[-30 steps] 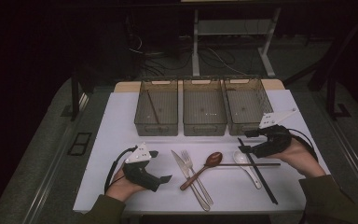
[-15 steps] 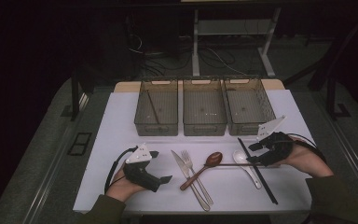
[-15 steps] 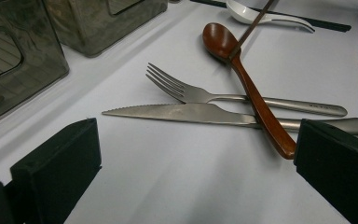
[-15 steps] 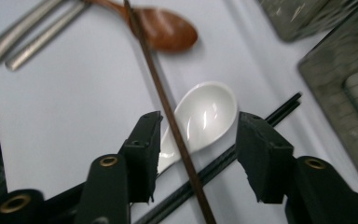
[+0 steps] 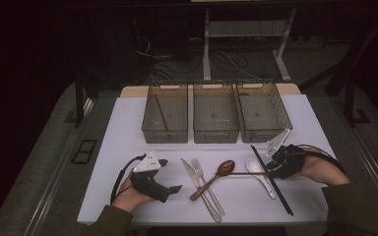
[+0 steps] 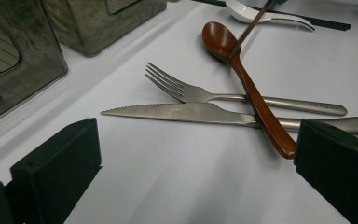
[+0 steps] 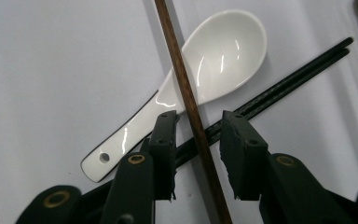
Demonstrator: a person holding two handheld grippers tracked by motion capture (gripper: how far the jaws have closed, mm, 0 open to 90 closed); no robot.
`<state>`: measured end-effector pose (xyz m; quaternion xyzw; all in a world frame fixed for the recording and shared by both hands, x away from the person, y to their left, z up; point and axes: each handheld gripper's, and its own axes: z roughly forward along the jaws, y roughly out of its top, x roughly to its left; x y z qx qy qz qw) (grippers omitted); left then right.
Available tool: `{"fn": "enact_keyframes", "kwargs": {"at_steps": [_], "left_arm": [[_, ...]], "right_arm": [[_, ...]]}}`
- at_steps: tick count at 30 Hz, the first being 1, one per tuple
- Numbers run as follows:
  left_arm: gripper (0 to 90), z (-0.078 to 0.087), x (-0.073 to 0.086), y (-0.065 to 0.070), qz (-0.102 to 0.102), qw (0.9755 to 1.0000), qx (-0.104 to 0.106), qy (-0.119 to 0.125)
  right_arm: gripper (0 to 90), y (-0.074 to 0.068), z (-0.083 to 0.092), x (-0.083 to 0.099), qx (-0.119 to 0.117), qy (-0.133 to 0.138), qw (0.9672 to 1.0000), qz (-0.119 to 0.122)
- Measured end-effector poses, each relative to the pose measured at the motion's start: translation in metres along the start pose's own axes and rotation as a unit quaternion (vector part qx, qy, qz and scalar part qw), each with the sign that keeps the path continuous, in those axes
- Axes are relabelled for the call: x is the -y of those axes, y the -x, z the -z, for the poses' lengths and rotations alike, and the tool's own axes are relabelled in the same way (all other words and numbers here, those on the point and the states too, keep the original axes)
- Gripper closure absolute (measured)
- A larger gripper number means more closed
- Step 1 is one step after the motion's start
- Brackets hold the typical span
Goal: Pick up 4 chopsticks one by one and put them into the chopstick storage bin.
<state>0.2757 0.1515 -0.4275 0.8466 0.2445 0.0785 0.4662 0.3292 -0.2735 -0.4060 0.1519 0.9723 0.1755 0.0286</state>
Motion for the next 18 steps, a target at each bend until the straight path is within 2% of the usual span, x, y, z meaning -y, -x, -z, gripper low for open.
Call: {"fn": "enact_keyframes", "kwargs": {"at_steps": [9,18], "left_arm": [[0.0,0.0,0.0,0.0,-0.002,1.0,0.0,-0.002],[0.0,-0.001,0.0,0.0,-0.002,1.0,0.001,-0.002]], "right_arm": [[71.9,0.0,-0.011,-0.003,-0.007,-0.031,0.9994,0.011],[77.8,0.0,-0.013,-0.005,-0.008,-0.033,0.9992,0.02]]}}
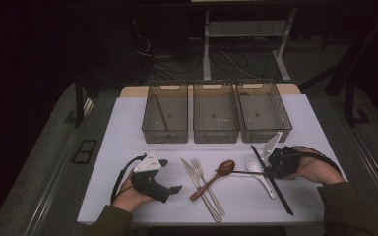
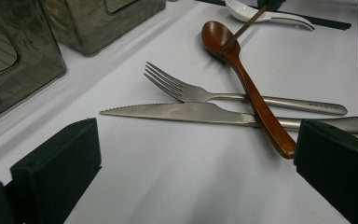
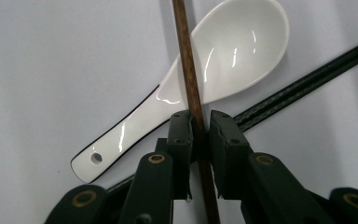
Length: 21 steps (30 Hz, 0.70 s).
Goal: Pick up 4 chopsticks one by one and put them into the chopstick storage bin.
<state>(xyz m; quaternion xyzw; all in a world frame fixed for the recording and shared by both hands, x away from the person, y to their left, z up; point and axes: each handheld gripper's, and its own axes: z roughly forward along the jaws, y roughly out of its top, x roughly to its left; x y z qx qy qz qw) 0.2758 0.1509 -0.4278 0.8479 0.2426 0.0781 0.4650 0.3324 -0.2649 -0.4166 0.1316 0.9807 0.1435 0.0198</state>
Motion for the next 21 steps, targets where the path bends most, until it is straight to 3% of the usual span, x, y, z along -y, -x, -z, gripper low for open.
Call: {"fn": "enact_keyframes", "kwargs": {"at_steps": [13,21], "left_arm": [[0.0,0.0,-0.0002,0.0003,0.0,1.0,0.0,0.001],[0.0,0.0002,-0.0003,0.0002,-0.001,1.0,0.0,0.0]], "right_arm": [[82.8,-0.0009,-0.0003,-0.0001,-0.006,0.001,1.0,0.002],[83.3,0.0008,0.001,0.0022,-0.008,0.009,0.9999,-0.01]]}}
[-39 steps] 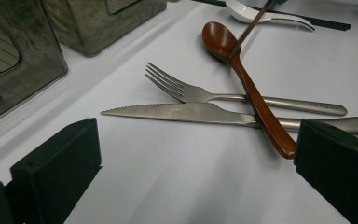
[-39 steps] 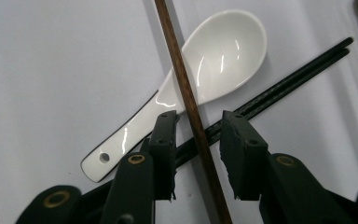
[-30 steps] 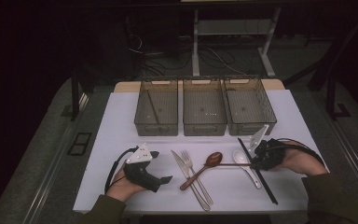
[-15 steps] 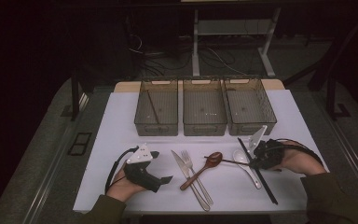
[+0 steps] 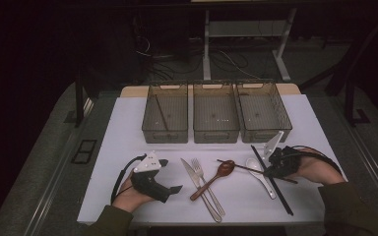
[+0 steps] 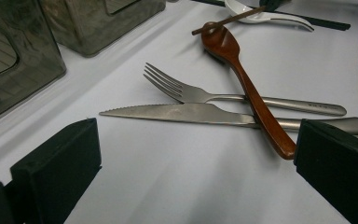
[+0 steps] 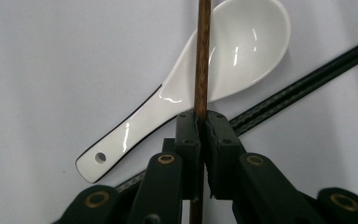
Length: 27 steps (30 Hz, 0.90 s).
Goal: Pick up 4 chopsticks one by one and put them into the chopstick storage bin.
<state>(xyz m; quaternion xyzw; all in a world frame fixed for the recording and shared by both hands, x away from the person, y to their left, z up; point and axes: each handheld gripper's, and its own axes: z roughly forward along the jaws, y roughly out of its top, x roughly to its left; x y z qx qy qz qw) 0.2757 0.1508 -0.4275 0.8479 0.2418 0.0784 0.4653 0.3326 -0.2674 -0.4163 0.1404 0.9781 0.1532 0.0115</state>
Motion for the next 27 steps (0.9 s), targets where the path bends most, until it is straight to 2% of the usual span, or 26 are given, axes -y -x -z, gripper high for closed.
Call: {"fn": "enact_keyframes", "kwargs": {"at_steps": [8,14,16,17,20,23,27], "left_arm": [[0.0,0.0,0.0,0.0,0.0,1.0,-0.001,0.0],[0.0,0.0,0.0,0.0,0.001,1.0,-0.001,0.001],[0.0,0.0,0.0,0.0,0.001,1.0,-0.001,0.001],[0.0,0.0,0.0,0.0,0.002,1.0,-0.001,0.001],[0.0,0.001,0.0,0.0,0.001,1.0,-0.001,0.002],[0.0,0.001,0.0,0.0,0.002,1.0,-0.001,0.003],[0.0,0.001,0.0,0.0,0.002,1.0,-0.001,0.003]], "right_arm": [[83.4,0.002,0.008,0.003,-0.007,0.037,0.9992,-0.014],[83.4,0.004,0.016,0.005,-0.007,0.079,0.9962,-0.036],[83.4,0.005,0.02,0.006,-0.002,0.097,0.994,-0.051],[83.4,0.005,0.021,0.006,-0.006,0.111,0.9919,-0.061],[83.4,0.007,0.025,0.007,0.006,0.13,0.9887,-0.074],[83.4,0.008,0.027,0.008,0.011,0.154,0.983,-0.1],[83.4,0.009,0.029,0.009,0.012,0.179,0.9764,-0.121]]}}
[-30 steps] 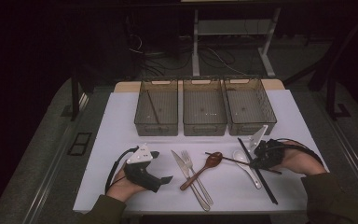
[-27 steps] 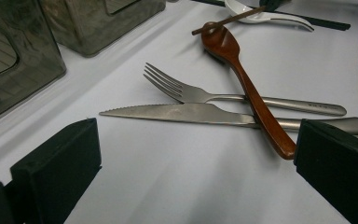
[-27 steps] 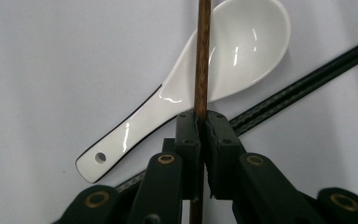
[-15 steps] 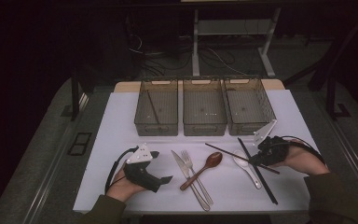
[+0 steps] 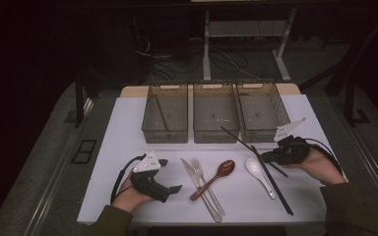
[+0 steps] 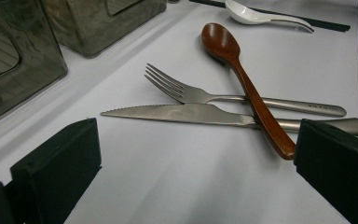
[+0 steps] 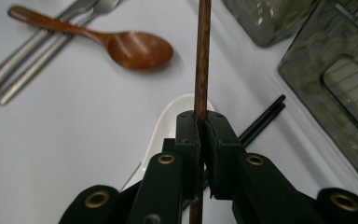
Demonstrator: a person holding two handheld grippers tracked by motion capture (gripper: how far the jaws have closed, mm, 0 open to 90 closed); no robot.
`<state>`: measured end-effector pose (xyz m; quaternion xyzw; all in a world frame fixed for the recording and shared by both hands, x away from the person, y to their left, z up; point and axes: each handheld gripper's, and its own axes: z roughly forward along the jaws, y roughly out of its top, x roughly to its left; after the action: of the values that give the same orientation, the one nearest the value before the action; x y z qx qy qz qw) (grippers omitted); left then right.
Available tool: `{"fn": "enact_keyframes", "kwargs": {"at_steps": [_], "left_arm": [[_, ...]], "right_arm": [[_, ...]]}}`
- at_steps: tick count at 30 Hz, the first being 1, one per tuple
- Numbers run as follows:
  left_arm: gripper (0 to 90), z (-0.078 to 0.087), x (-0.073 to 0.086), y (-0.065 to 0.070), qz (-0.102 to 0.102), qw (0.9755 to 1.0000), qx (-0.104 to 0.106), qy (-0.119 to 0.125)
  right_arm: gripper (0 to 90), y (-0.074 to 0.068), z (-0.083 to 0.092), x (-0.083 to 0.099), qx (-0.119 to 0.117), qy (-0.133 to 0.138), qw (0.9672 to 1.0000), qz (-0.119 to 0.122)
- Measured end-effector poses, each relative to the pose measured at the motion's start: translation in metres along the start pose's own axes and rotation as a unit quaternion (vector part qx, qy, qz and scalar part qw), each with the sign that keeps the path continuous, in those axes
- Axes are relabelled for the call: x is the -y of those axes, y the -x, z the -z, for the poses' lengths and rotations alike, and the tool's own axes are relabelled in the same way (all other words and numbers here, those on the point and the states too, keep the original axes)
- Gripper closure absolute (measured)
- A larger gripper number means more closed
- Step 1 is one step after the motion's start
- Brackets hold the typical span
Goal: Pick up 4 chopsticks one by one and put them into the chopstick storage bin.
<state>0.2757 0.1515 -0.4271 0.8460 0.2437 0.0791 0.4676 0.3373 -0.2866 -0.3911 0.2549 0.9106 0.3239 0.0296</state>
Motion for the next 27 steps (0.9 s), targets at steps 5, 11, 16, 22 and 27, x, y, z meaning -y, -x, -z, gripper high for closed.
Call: {"fn": "enact_keyframes", "kwargs": {"at_steps": [5,11,16,22,27], "left_arm": [[0.0,0.0,0.0,0.0,0.001,1.0,0.0,0.0],[0.0,0.0,0.0,0.0,0.001,1.0,0.0,0.0],[0.0,-0.001,0.0,-0.001,0.003,1.0,-0.001,0.0],[0.0,-0.002,0.0,-0.003,0.011,0.9999,-0.001,0.002],[0.0,-0.001,0.0,-0.004,0.009,1.0,-0.002,0.002]], "right_arm": [[83.4,0.001,0.001,-0.002,-0.002,0.033,0.9993,-0.015],[83.4,0.001,0.002,-0.006,-0.003,0.069,0.9968,-0.04],[83.4,0.002,0.004,-0.009,0.001,0.105,0.9925,-0.062],[83.4,0.004,0.007,-0.012,0.009,0.142,0.9869,-0.076],[83.4,0.005,0.007,-0.018,0.014,0.161,0.9833,-0.083]]}}
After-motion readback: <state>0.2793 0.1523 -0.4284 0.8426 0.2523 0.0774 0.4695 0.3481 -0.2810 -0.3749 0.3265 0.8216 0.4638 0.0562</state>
